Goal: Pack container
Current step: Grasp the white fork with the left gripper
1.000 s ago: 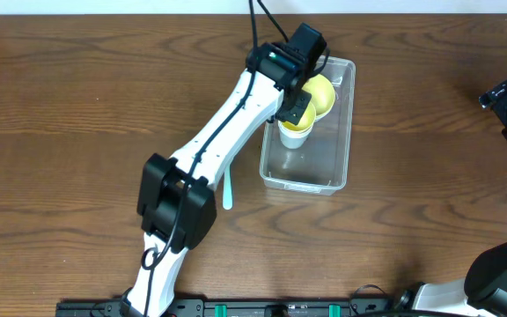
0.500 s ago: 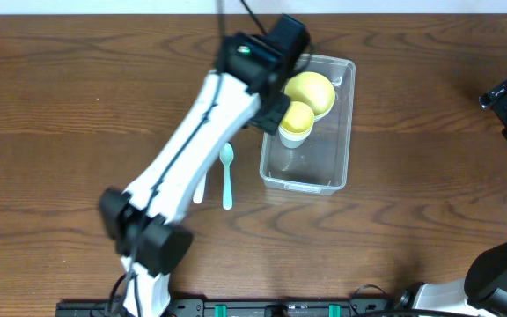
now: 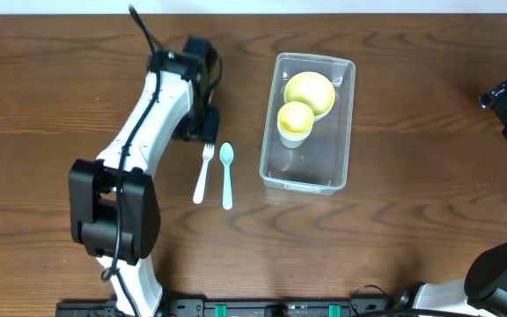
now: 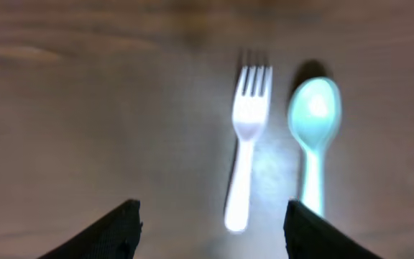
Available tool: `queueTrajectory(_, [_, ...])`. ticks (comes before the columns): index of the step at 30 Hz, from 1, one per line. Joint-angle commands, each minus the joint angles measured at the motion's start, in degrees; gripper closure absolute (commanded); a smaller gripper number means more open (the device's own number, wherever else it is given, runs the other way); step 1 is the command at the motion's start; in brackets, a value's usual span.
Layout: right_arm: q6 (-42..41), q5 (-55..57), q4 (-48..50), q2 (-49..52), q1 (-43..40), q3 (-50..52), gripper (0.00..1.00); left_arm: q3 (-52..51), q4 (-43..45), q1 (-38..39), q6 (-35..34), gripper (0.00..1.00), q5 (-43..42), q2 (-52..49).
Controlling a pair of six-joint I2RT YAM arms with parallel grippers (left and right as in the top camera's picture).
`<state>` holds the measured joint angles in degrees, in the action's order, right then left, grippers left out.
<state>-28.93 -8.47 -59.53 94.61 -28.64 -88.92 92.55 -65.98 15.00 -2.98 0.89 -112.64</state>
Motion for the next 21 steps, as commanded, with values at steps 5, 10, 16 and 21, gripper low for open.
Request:
queueTrajectory(5, [0.3,0.3,-0.1,0.2,-0.2,0.2,0.01,-14.2,10.5,-0.2,-0.4,0.36,-1.8,0.1])
queueTrajectory(10, [0.3,0.3,-0.1,0.2,-0.2,0.2,0.01,-20.2,17.1,-0.2,-0.4,0.36,-4.4,0.1])
queueTrajectory(16, [0.3,0.3,-0.1,0.2,-0.2,0.2,0.01,-22.6,20.4,-0.1,-0.5,0.68,-4.8,0.1])
queueTrajectory(21, [0.3,0.3,-0.1,0.2,-0.2,0.2,0.01,-21.6,18.4,0.2,-0.5,0.94,-4.7,0.8])
